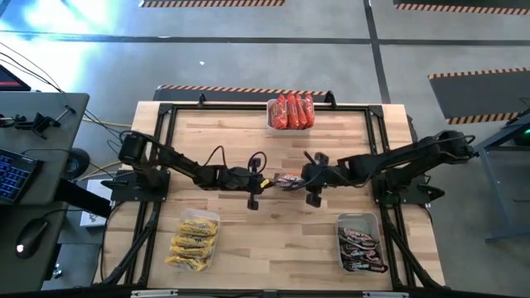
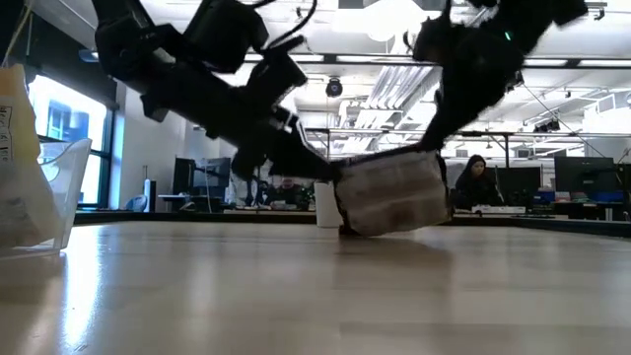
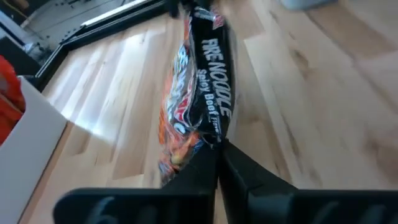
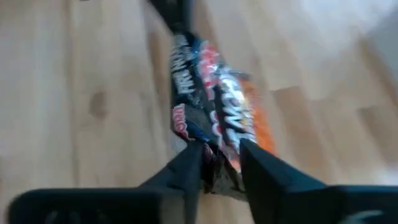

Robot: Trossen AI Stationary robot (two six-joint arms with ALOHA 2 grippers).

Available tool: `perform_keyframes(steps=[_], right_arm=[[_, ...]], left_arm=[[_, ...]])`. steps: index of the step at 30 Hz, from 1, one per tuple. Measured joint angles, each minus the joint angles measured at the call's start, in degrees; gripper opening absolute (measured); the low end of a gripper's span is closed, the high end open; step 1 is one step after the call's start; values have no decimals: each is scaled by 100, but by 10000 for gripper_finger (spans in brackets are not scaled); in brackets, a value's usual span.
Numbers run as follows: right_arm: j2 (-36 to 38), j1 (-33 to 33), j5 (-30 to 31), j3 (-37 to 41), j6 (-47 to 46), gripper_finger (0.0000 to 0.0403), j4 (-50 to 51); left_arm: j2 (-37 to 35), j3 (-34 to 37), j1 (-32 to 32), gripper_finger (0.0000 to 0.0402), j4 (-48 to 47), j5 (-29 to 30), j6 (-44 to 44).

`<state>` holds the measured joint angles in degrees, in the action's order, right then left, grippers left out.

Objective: Sort Maruchan noodles
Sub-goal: Put the black noodle pack into the gray bin

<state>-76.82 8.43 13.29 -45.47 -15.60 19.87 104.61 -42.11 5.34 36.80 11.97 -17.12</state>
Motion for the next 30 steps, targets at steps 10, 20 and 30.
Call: perform_keyframes(steps=[10, 20, 30], right_arm=[[-2, -2, 468, -1597, -132, 248, 1185], [-574, 35, 117, -1434, -650, 266, 1153], [-1506, -19, -442, -1481, -663, 266, 713]], left_arm=[[-593, 0, 2, 0, -113, -411, 1204], [-609, 0, -31, 0, -66, -398, 1685], [-609, 0, -31, 0, -53, -396, 1696]])
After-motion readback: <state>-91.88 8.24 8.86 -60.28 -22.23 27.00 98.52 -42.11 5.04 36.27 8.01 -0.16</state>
